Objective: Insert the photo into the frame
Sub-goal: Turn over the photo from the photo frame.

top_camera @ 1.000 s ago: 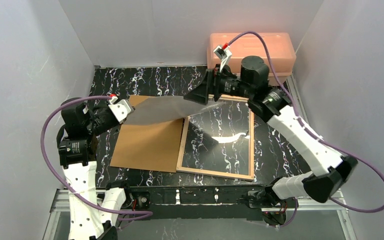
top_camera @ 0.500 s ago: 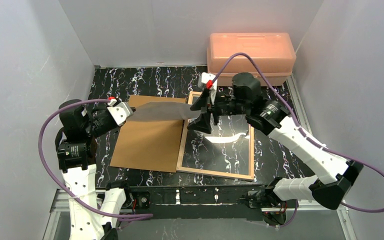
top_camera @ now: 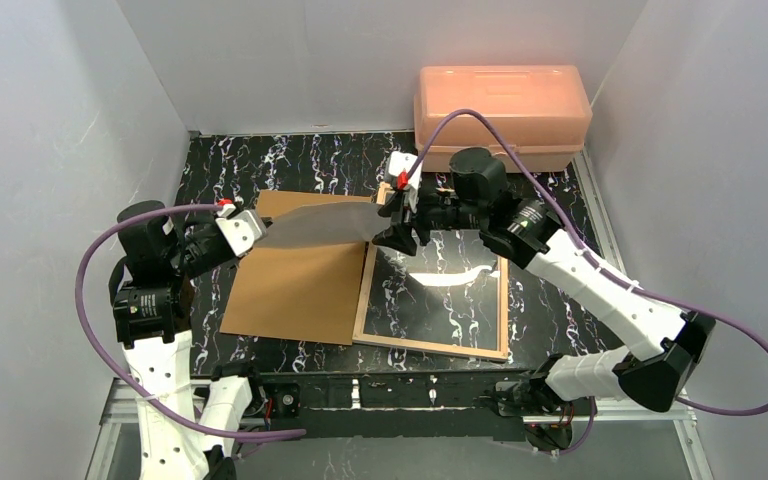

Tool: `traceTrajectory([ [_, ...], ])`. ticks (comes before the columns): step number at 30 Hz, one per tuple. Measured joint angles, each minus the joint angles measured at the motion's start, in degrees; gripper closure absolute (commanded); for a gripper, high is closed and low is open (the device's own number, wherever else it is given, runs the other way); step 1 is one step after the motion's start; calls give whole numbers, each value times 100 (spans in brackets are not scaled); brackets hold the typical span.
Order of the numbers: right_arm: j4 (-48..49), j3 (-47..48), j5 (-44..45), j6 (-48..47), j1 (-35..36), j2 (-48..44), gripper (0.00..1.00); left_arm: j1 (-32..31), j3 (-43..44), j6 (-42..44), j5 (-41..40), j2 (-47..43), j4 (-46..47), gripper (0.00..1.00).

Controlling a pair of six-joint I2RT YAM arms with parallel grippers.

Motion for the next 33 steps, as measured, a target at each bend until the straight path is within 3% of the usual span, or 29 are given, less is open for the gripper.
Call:
traceTrajectory([
  [9, 2, -103, 269, -420, 68, 28, 32, 0, 0, 227, -2, -20, -79, 100],
  [13, -7, -105, 258, -621, 68, -87, 21, 0, 0, 286, 0, -35, -107, 100],
  [18, 7, -426, 262, -914, 68, -656, 15, 0, 0, 391, 0, -48, -184, 100],
  [23, 140, -485, 264, -1012, 68, -986, 18, 0, 0, 433, 39, -52, -201, 100],
  [30, 168, -400, -9, -894, 72, -271, 22, 0, 2, 435, 66, -52, -210, 100],
  [33, 157, -409, -94, -800, 83, -105, 29, 0, 35, 442, 70, -48, -212, 100],
])
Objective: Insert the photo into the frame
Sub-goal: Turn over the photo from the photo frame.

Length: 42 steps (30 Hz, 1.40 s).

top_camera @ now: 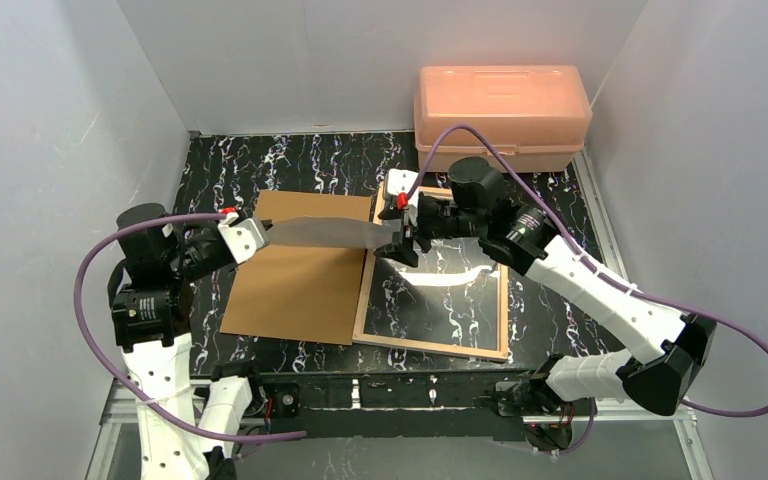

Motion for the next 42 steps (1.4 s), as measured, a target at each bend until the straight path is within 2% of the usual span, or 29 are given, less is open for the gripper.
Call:
traceTrajectory([
  [3, 76, -4, -17, 101, 37, 7, 44, 0, 48, 9, 11, 2, 0, 100],
  [8, 234, -4, 85, 264, 96, 94, 92, -2, 157, -39, 13, 26, 35, 100],
  [9, 264, -4, 120, 297, 105, 125, 99, 0, 170, -68, 11, 33, 50, 100],
  [10, 302, -4, 155, 374, 107, 157, 99, 0, 179, -116, 7, 37, 94, 100],
  [11, 339, -4, 179, 444, 114, 184, 99, -2, 179, -186, -11, 37, 160, 96],
  [12, 378, -4, 192, 518, 114, 195, 99, -2, 177, -282, -35, 39, 258, 78],
  [14, 496, -4, 216, 699, 116, 192, 99, -2, 173, -516, -114, 42, 564, 67],
  [15, 584, -4, 234, 811, 116, 179, 99, -7, 162, -684, -170, 37, 789, 57],
  [17, 796, -4, 291, 1115, 116, 153, 99, -7, 92, -1049, -341, 7, 1263, 8],
  [18, 903, -2, 332, 1311, 116, 140, 99, -7, 61, -1215, -442, -2, 1478, 3],
  [23, 1110, 251, 758, 2455, 114, 131, 99, -9, 31, -2225, -1187, 116, 2295, 2],
  [28, 999, 568, 1384, 3606, -111, 149, 99, -9, 352, -2959, -1982, 592, 2420, 2],
  [32, 581, 461, 1668, 4317, -901, 155, 99, -9, 431, -3268, -2358, 852, 2258, 2],
  [38, -15, -776, 1578, 5023, -2347, -116, 99, -9, 369, -3318, -2391, 822, 1860, 2],
  [42, -485, -1272, 1414, 5119, -2861, -258, 99, -9, 321, -3294, -2319, 813, 1692, 2],
])
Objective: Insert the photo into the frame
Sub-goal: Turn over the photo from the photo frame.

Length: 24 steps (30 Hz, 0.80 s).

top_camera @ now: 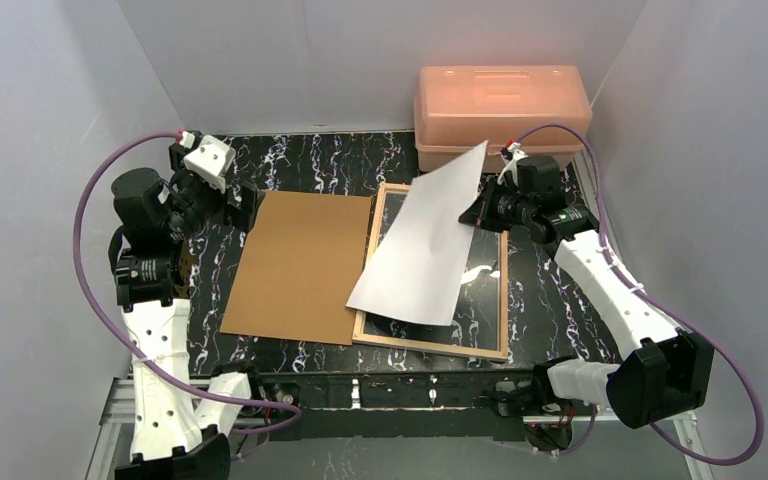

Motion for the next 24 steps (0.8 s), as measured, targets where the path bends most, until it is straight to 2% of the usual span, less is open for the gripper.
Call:
traceTrajectory([
  [6, -356, -92, -39, -162, -212, -74, 99, 0, -162, 140, 184, 17, -348, 2],
  [16, -916, -92, 74, -957, -212, 76, 99, 0, -387, 479, 514, 168, -1128, 2],
  [24, -992, -92, 120, -1248, -212, 240, 99, 0, -540, 649, 614, 413, -1565, 3],
])
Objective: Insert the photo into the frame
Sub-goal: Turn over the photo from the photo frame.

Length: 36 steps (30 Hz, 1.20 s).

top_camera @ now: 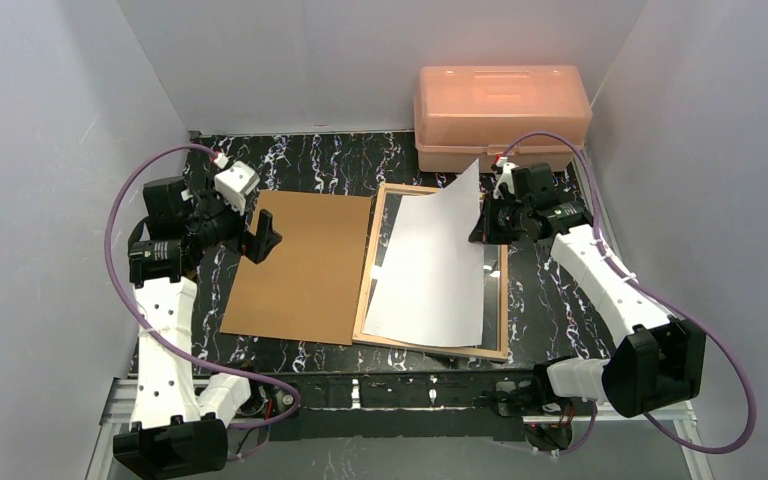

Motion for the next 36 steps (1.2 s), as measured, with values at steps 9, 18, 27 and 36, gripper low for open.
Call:
traceTrajectory([
  [9, 385, -264, -35, -61, 0, 68, 99, -2, -264, 151, 7, 0, -151, 4],
  [18, 863, -481, -44, -120, 0, 149, 99, -2, -271, 229, 31, 0, -155, 4],
  [27, 1014, -481, -26, -304, 0, 407, 99, -28, -269, 254, 37, 0, -234, 4],
  [36, 1019, -481, 98, -343, 0, 411, 83, -39, -269, 256, 42, 63, -240, 4],
])
